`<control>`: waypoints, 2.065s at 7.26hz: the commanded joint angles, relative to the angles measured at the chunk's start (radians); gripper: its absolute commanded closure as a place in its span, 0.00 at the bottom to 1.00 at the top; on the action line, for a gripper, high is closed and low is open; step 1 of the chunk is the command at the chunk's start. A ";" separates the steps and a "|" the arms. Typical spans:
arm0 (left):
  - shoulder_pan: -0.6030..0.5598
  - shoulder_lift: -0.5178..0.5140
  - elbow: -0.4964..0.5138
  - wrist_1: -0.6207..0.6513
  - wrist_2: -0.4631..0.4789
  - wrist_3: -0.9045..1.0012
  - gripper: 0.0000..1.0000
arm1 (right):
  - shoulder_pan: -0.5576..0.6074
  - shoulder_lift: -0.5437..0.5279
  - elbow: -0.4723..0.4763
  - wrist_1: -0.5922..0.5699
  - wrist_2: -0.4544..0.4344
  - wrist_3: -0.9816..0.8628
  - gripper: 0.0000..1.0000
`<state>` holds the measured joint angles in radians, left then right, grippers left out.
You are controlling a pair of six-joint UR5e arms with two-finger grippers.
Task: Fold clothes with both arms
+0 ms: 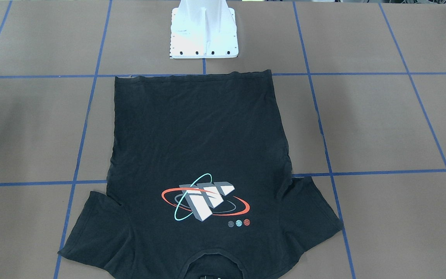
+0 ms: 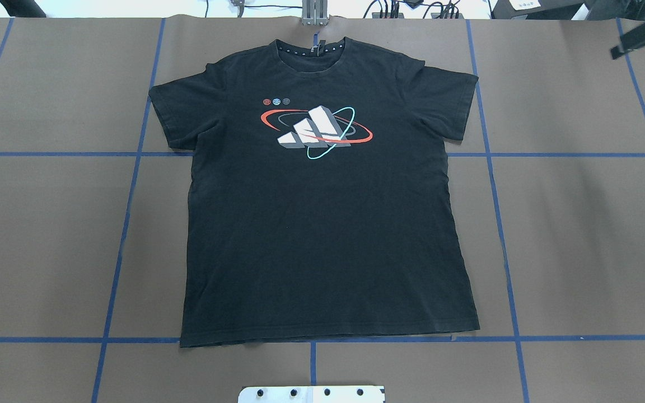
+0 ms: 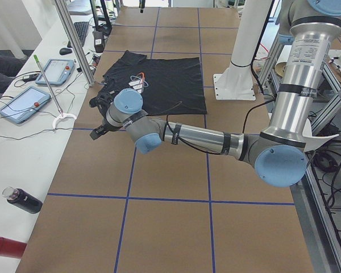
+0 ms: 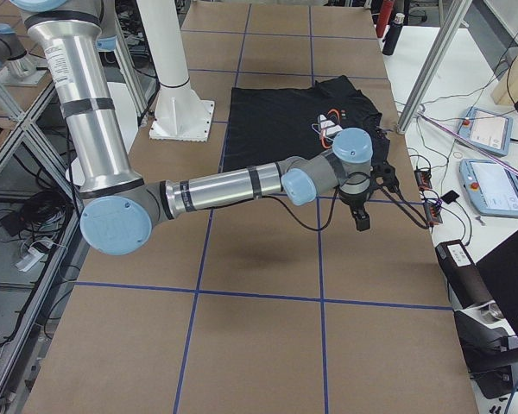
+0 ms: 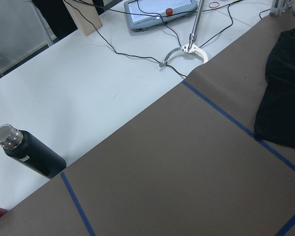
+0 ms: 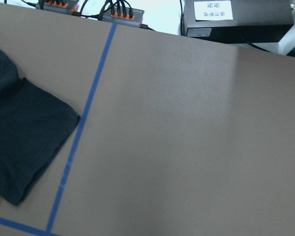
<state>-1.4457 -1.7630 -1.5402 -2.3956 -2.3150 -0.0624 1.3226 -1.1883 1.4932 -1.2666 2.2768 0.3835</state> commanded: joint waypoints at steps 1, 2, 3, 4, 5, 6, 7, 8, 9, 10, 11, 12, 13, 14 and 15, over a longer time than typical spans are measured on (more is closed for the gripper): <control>0.013 -0.003 -0.001 0.000 0.000 -0.007 0.00 | -0.144 0.151 -0.121 0.117 -0.128 0.282 0.00; 0.013 -0.001 0.000 0.000 0.000 -0.007 0.00 | -0.189 0.211 -0.262 0.265 -0.161 0.358 0.00; 0.014 0.000 -0.001 0.000 0.000 -0.007 0.00 | -0.221 0.237 -0.383 0.403 -0.208 0.392 0.00; 0.016 0.000 0.000 0.000 0.000 -0.007 0.00 | -0.227 0.237 -0.425 0.442 -0.212 0.394 0.01; 0.016 0.000 0.000 0.000 0.000 -0.005 0.00 | -0.243 0.239 -0.462 0.460 -0.227 0.394 0.02; 0.016 0.000 0.000 0.000 0.000 -0.005 0.00 | -0.262 0.256 -0.514 0.508 -0.258 0.396 0.02; 0.016 0.000 0.000 0.000 0.002 -0.005 0.00 | -0.288 0.278 -0.551 0.515 -0.288 0.396 0.06; 0.016 0.000 0.000 0.000 0.000 -0.005 0.00 | -0.315 0.292 -0.577 0.524 -0.325 0.396 0.08; 0.016 0.000 0.002 -0.002 0.002 -0.005 0.00 | -0.327 0.291 -0.600 0.553 -0.339 0.393 0.14; 0.016 0.002 0.002 -0.002 0.002 -0.005 0.00 | -0.333 0.303 -0.631 0.558 -0.359 0.384 0.23; 0.016 0.007 0.006 -0.022 0.002 -0.005 0.00 | -0.335 0.318 -0.652 0.558 -0.365 0.367 0.29; 0.016 0.010 0.006 -0.028 0.002 -0.005 0.00 | -0.335 0.317 -0.660 0.558 -0.367 0.326 0.32; 0.016 0.011 0.006 -0.028 0.002 -0.005 0.00 | -0.335 0.331 -0.675 0.558 -0.376 0.322 0.35; 0.016 0.011 0.006 -0.028 0.002 -0.005 0.00 | -0.336 0.340 -0.680 0.558 -0.378 0.322 0.42; 0.016 0.011 0.006 -0.028 0.002 -0.005 0.00 | -0.336 0.340 -0.680 0.558 -0.378 0.322 0.47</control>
<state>-1.4297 -1.7524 -1.5341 -2.4232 -2.3133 -0.0675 0.9871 -0.8530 0.8168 -0.7087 1.9009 0.7077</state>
